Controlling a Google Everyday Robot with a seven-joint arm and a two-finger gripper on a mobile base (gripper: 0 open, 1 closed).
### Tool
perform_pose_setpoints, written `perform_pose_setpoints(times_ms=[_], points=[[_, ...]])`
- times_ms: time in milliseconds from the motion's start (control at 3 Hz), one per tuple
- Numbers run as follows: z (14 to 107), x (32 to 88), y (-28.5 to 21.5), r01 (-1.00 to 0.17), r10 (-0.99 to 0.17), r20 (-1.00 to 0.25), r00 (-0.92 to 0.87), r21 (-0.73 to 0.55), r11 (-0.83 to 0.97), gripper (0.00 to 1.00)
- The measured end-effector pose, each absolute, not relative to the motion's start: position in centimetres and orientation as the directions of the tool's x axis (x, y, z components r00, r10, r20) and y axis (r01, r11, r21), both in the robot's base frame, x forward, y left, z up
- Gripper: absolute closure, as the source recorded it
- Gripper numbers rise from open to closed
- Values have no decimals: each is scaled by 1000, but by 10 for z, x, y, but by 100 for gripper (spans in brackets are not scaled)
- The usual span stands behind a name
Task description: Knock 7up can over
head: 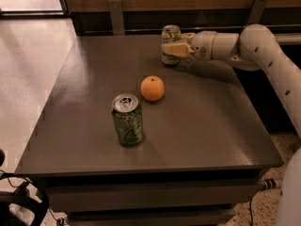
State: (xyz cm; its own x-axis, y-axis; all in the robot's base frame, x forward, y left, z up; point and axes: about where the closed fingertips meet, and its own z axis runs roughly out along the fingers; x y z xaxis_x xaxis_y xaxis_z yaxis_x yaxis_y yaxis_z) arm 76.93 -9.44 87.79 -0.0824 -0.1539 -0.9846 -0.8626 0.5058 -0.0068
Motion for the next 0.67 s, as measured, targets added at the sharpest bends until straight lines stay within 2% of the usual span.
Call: perform_pose_setpoints(times_ms=[667], points=[[899, 769, -125, -825, -287, -946, -152, -38, 564, 100]])
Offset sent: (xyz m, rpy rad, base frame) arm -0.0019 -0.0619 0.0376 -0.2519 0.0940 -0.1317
